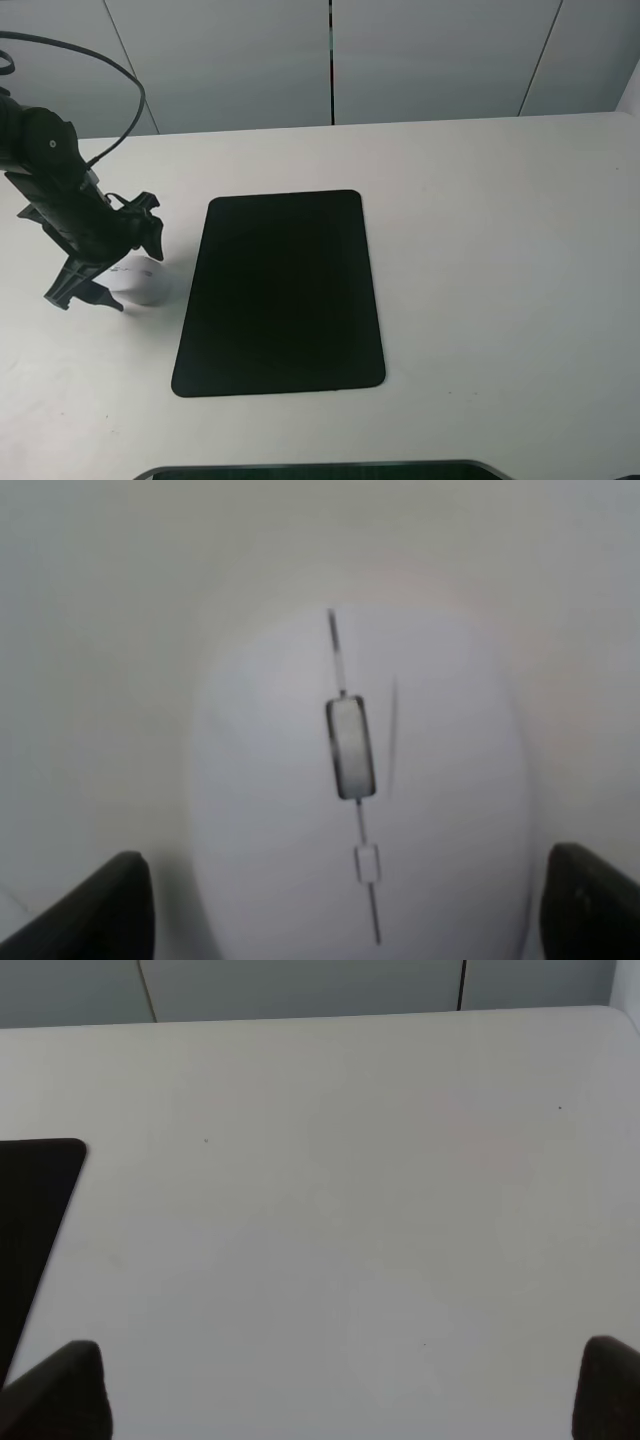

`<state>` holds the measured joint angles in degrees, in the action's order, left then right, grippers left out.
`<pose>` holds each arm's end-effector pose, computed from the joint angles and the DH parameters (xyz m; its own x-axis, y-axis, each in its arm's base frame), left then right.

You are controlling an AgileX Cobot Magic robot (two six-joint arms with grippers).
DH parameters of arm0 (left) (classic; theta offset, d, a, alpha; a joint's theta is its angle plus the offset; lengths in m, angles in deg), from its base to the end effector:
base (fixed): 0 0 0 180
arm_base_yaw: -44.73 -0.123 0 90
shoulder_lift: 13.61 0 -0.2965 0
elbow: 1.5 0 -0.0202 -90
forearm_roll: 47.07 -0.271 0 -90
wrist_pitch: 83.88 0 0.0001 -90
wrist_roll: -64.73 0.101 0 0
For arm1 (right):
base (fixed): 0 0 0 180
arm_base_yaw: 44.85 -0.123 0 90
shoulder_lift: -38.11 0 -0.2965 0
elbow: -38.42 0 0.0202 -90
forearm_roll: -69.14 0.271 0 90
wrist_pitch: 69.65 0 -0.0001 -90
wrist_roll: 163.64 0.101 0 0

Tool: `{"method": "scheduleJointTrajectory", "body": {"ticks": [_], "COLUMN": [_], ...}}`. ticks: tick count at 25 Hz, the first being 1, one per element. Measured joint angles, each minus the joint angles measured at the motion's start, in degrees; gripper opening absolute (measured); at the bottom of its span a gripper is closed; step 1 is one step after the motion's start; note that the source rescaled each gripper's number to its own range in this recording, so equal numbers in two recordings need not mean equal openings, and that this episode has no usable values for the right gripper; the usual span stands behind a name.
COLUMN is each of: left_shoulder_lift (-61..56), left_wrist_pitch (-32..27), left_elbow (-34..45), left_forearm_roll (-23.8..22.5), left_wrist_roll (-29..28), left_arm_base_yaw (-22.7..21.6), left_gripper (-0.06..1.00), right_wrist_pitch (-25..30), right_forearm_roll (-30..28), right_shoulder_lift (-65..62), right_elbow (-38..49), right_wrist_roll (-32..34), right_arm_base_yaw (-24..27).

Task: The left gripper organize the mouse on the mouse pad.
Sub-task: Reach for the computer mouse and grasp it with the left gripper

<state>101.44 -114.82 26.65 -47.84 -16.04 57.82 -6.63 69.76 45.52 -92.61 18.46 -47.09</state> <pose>0.3063 -0.0705 0.0862 -0.3889 -0.9210 -0.0243 -0.9157 0.3893 -0.0994 0.0084 0.0013 0.2784 -0.4921 0.0223 -0.8703 -0.0271 0.9988 0.0409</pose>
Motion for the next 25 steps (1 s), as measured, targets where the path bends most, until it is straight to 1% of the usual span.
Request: {"method": "scheduleJointTrajectory", "body": {"ticks": [9,25], "left_shoulder_lift": [1.0,1.0], "left_wrist_pitch": [0.8,1.0], "left_elbow": [0.0,0.0], "left_forearm_roll": [0.8,0.4], "left_wrist_roll": [0.1,0.2], "left_arm_base_yaw": [0.1,0.2], "left_gripper": [1.00,1.00], "right_wrist_pitch": [0.0,0.0], "right_forearm_roll": [0.0,0.0], "right_shoulder_lift": [0.0,0.0], "right_elbow": [0.0,0.0], "right_wrist_roll": [0.0,0.0], "right_arm_base_yaw": [0.0,0.0]}}
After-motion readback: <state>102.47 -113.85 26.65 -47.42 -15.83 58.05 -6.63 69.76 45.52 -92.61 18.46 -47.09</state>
